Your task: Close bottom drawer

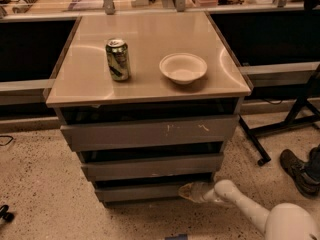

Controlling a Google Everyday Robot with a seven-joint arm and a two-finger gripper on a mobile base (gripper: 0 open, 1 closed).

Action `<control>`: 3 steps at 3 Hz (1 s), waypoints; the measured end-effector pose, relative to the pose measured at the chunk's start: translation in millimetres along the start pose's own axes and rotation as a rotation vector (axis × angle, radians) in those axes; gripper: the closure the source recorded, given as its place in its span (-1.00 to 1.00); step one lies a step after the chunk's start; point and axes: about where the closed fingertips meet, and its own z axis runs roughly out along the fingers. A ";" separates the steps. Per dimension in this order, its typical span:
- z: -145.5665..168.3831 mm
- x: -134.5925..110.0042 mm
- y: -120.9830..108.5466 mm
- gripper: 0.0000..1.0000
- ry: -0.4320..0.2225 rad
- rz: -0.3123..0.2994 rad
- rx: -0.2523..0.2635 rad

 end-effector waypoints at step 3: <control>-81.9 -16.4 96.9 1.00 0.070 0.299 -0.390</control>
Offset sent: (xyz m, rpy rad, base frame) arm -0.1416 -0.0282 0.0295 0.0032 0.5891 0.0858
